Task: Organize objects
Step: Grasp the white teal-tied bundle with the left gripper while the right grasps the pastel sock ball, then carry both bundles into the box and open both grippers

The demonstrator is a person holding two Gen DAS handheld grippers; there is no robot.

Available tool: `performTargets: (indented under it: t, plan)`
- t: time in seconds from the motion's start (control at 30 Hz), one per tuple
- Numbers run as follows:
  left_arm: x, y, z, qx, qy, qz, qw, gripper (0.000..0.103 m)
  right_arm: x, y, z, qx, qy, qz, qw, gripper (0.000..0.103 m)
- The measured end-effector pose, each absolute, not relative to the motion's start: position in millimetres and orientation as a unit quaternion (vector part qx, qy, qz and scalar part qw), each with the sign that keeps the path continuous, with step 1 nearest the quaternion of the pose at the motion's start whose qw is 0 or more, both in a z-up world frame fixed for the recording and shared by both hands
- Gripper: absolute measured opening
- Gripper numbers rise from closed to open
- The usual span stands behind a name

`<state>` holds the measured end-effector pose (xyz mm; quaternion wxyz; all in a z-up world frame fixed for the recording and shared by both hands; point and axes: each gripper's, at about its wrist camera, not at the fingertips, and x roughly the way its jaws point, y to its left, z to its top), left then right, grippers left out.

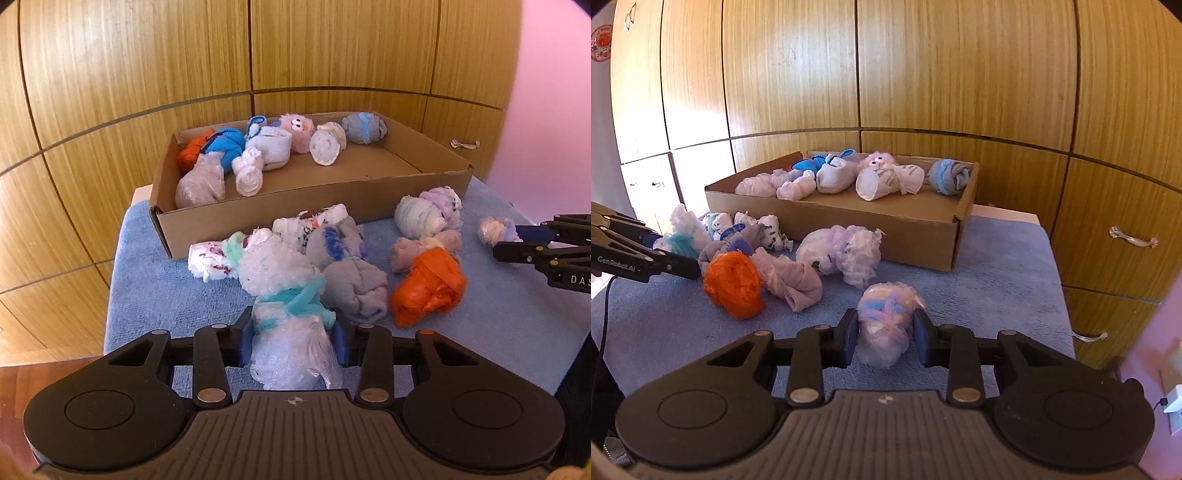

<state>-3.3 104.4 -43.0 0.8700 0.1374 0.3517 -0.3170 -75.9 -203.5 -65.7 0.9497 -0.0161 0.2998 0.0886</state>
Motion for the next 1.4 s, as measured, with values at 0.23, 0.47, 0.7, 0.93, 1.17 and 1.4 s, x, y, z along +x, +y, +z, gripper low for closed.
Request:
performTargets:
  t: [0.23,0.47,0.7,0.93,1.17,1.4]
  plan:
    - [-6.0,108.5,-38.7,0.135,0.353,-0.314,0.871,0.048,-78.7,-207.3,-65.2,-0.01,0.3,0.086,0.95,0.029]
    - [-8.1,109.3,-26.6,0.137,0.344,-0.319,0.872,0.048,-82.6,-209.1,-58.0,-0.003,0.29,0.088,0.953,0.029]
    - [-6.4,107.8,-22.7,0.137,0.348,-0.317,0.872,0.048,-84.5,-211.3,-55.3,-0.002,0.288,0.086,0.954,0.029]
    - [8.6,96.9,17.5,0.139,0.332,-0.329,0.873,0.048,-77.6,-224.9,-17.1,-0.008,0.263,0.087,0.961,0.029]
    - [48.0,46.5,66.1,0.151,0.296,-0.361,0.871,0.048,-35.0,-232.4,49.8,-0.024,0.214,0.096,0.972,0.029]
    - [101.9,-3.2,69.0,0.146,0.32,-0.377,0.857,0.049,31.5,-207.8,70.3,-0.039,0.217,0.155,0.963,0.029]
